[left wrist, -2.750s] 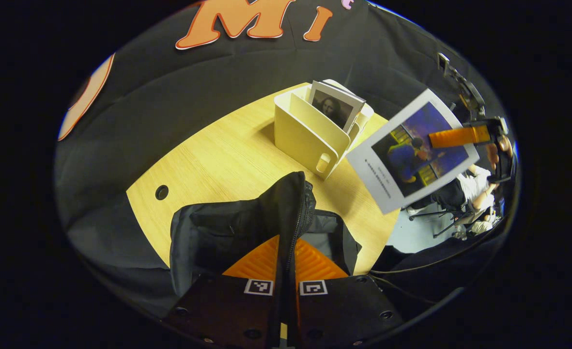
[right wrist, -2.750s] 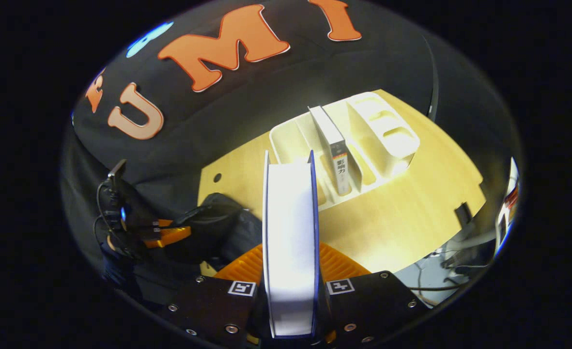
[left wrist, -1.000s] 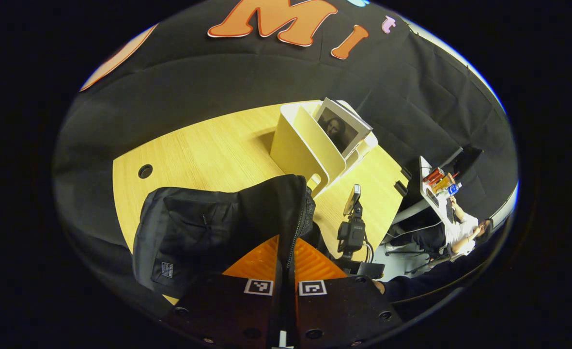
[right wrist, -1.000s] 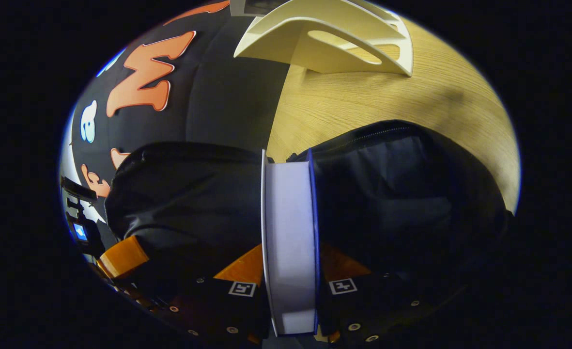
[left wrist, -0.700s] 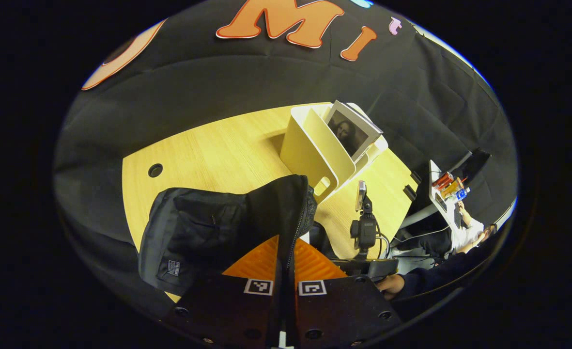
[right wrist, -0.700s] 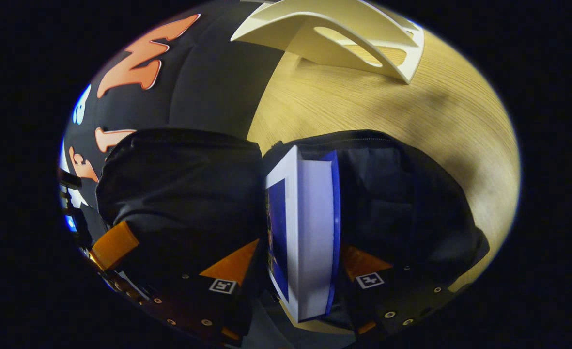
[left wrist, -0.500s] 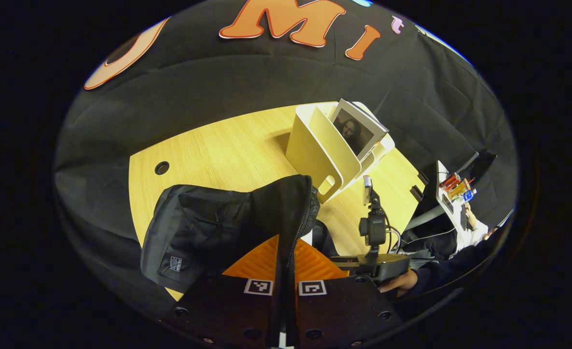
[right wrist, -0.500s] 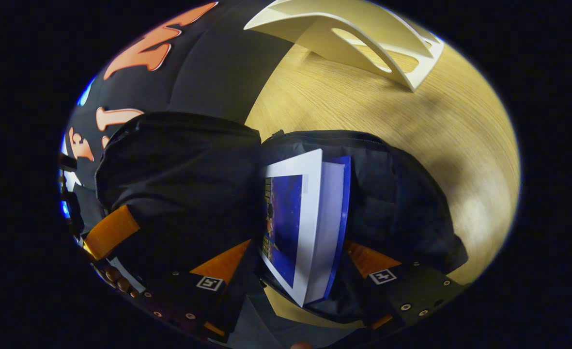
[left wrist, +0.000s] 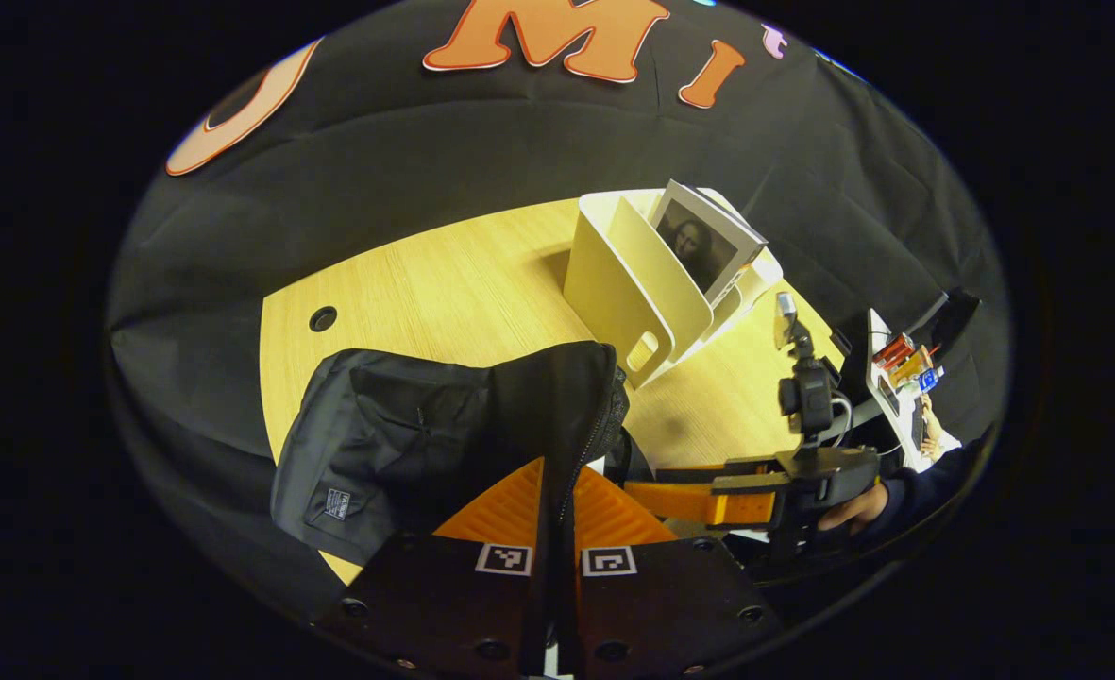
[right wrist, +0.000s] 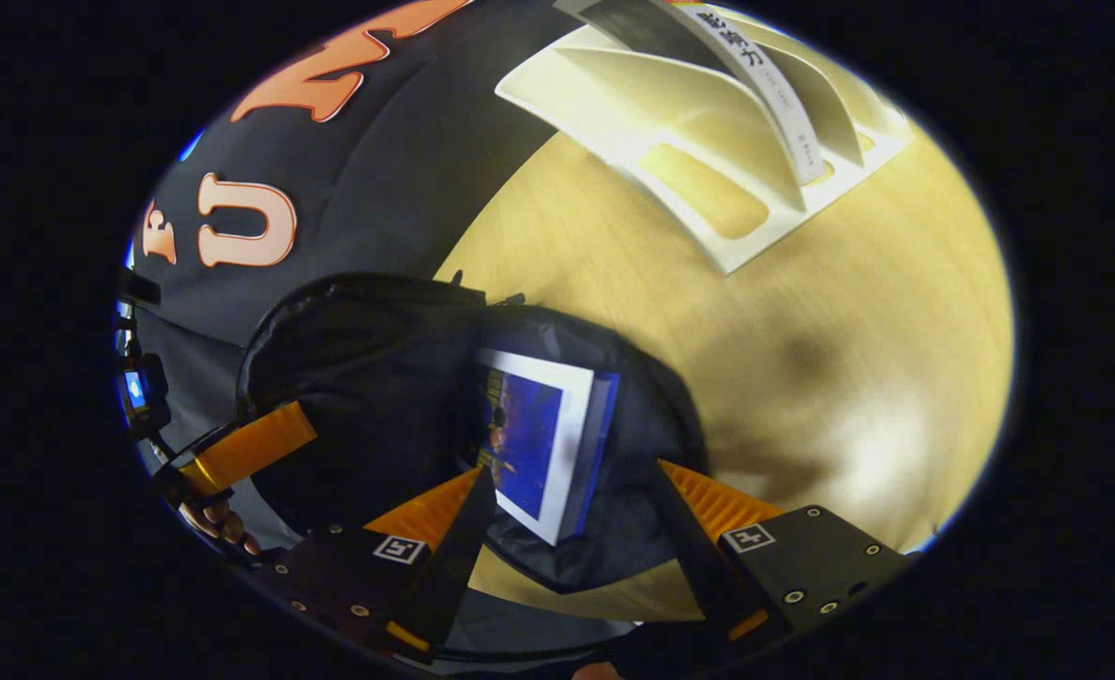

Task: Open the schoolbag, grab two books from the bookshelf and put them into the schoolbag.

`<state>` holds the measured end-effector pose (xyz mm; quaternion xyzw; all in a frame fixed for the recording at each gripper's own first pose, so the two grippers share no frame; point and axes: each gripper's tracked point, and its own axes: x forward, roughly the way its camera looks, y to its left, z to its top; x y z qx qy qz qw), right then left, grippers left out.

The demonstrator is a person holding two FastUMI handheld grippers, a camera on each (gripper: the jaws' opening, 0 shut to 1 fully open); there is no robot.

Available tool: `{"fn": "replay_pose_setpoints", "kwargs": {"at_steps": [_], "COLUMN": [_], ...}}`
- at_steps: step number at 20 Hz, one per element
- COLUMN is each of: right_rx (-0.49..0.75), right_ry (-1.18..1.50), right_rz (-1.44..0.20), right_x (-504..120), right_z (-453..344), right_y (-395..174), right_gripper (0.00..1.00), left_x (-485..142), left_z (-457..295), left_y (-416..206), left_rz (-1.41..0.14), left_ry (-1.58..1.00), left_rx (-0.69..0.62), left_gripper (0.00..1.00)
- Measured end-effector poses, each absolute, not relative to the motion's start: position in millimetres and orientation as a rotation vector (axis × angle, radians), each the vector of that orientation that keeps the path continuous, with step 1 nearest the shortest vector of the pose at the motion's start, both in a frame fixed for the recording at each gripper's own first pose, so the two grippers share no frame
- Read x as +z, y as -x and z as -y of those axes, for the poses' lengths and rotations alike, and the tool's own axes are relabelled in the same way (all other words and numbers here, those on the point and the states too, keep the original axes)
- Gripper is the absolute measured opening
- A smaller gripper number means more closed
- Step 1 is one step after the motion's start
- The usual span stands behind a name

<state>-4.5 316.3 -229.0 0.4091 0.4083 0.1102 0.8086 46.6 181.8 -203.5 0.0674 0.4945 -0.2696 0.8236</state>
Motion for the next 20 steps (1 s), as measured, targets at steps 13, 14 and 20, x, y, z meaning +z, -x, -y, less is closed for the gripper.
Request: {"fn": "replay_pose_setpoints", "kwargs": {"at_steps": [13,14,20], "right_rx": [0.162,0.149,0.134], "right_ry": [-0.422,-0.396,-0.270], "right_rz": [-0.942,-0.958,-1.041], "right_x": [-173.6,-167.6,-131.5], "right_z": [-182.0,-173.9,-137.1], "right_y": [29.7,32.0,32.8], "right_gripper": [0.98,0.99,0.99], "left_x": [-210.1,-210.3,-212.7], "left_z": [-179.8,-179.6,-180.9], "left_y": [-36.6,-36.4,-35.5], "left_rz": [-1.046,-1.044,-1.052], "left_ry": [-0.144,-0.140,-0.132], "left_rx": [-0.529,-0.526,-0.520], "left_gripper": [0.05,0.05,0.05]}}
